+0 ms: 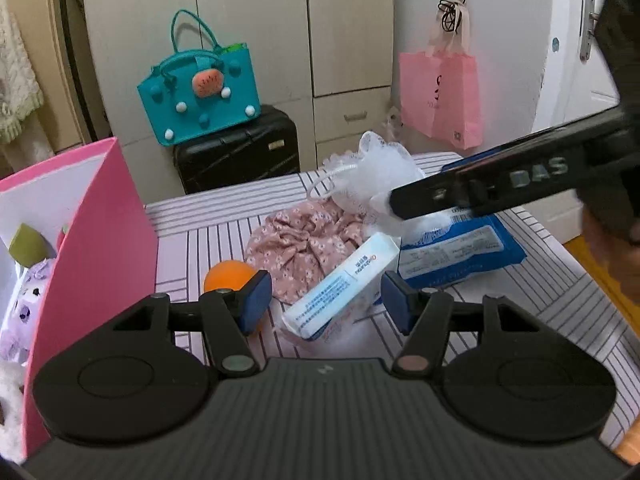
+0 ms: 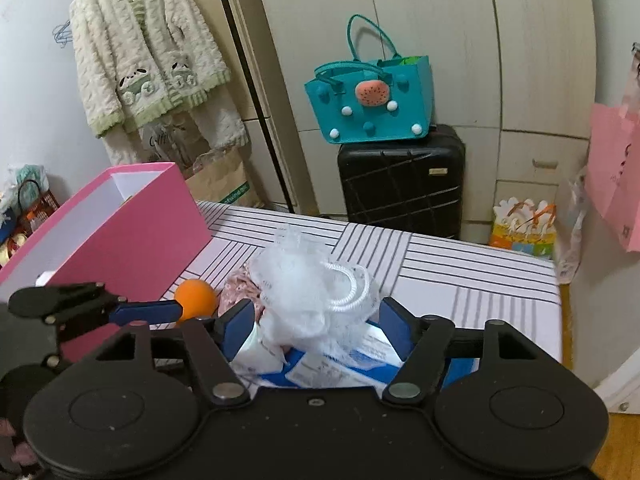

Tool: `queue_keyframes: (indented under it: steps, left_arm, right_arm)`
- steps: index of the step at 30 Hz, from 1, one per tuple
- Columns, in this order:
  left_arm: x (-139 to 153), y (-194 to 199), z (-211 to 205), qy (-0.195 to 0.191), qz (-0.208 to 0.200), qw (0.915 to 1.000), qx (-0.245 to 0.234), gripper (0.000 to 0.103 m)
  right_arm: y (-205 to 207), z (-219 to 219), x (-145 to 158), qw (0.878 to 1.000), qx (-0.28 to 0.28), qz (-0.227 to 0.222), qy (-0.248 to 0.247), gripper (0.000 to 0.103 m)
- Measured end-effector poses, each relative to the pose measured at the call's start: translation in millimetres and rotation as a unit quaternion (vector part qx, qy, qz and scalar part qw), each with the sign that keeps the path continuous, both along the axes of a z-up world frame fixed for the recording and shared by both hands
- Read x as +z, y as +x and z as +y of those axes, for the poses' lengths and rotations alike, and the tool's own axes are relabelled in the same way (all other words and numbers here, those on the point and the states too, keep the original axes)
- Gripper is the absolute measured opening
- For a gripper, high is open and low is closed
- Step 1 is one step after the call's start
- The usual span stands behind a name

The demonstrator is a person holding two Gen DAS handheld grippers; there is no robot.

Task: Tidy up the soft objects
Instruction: 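Close the right gripper on the white mesh bath puff while left gripper closes on the white tube box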

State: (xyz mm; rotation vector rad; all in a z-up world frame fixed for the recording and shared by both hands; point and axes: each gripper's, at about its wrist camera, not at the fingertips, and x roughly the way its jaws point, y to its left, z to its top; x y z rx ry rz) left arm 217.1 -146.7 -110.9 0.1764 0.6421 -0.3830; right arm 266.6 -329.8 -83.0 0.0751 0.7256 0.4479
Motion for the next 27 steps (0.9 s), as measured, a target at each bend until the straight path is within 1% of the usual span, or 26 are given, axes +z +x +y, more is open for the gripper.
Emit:
queue_keyframes:
  steps: [1,2,3,5,6,7,9,11,13,14,15,16,17,18,21,24,27]
  left_arm:
    - [-1.0,-0.5,-1.0,0.0,-0.002,1.0,-0.005,0.06]
    - [-2.4,-1.1,-3.0,0.002,-0.004,1.0,-0.008,0.06]
    - [-4.8,-1.6,-5.0,0.008,-0.002,0.9999,-0.011,0.06]
    - [-8.2,-0.7,-8.6,0.012,0.002,0.9998,-0.019,0.058]
    - [-9.0,-1.9,-9.4,0.013,-0.004,0.9998,-0.018,0.054]
    - [-9.6,-3.5,-10.2,0.017,-0.01,0.9996,-0.018,0.053]
    - [-10.5,-5.4,-11.1,0.025,-0.017,0.9994,-0.019,0.046]
    - [-10.3,-4.6,-10.3,0.03,-0.017,0.9993,-0.015,0.044]
    - [-8.2,-3.0,-8.0,0.022,-0.008,0.9997,-0.009,0.042]
    - [-7.3,-3.1,-7.2,0.018,-0.005,0.9997,-0.012,0.038]
    - [-6.6,-3.7,-6.9,0.015,-0.002,0.9997,-0.019,0.033]
    - [-6.2,-4.1,-7.2,0.014,0.002,0.9996,-0.025,0.032]
    - [-5.8,-5.0,-7.5,0.016,0.003,0.9994,-0.031,0.028]
    - [-5.6,-6.8,-8.8,0.02,0.005,0.9991,-0.038,0.024]
    - [-4.9,-10.9,-12.9,0.032,0.007,0.9983,-0.049,0.024]
    - [-5.0,-10.2,-16.0,0.037,0.008,0.9979,-0.053,0.025]
    - [-6.2,-6.2,-17.3,0.039,0.009,0.9982,-0.045,0.028]
  right_arm:
    - [5.1,1.4,-3.0,1.0,0.004,0.004,0.005,0.079]
    - [8.1,3.5,-5.6,1.0,0.007,0.007,0.006,0.087]
    - [13.6,6.9,-9.3,1.0,0.009,0.012,0.003,0.089]
    - [22.9,14.4,-15.0,1.0,0.004,0.015,-0.006,0.089]
    - [25.8,15.6,-17.2,1.0,0.001,0.016,-0.01,0.089]
    - [30.0,17.1,-20.1,1.0,-0.004,0.02,-0.01,0.089]
    - [33.9,16.5,-23.6,1.0,-0.005,0.028,-0.002,0.089]
    - [34.9,13.5,-26.7,0.999,-0.006,0.035,0.013,0.088]
    - [33.0,9.2,-28.9,0.999,-0.006,0.039,0.031,0.077]
    - [32.2,6.1,-29.4,0.998,-0.01,0.043,0.045,0.066]
    - [32.1,0.7,-30.3,0.996,-0.018,0.052,0.071,0.057]
    - [32.4,-5.0,-31.8,0.993,-0.023,0.065,0.1,0.054]
    - [32.0,-7.4,-32.8,0.991,-0.023,0.071,0.115,0.047]
    - [31.1,-9.0,-32.9,0.99,-0.025,0.071,0.122,0.043]
    - [24.3,-10.9,-29.8,0.991,-0.034,0.053,0.12,0.037]
    - [16.3,-12.2,-24.5,0.992,-0.038,0.038,0.114,0.036]
    - [9.2,-11.8,-20.7,0.994,-0.036,0.03,0.102,0.036]
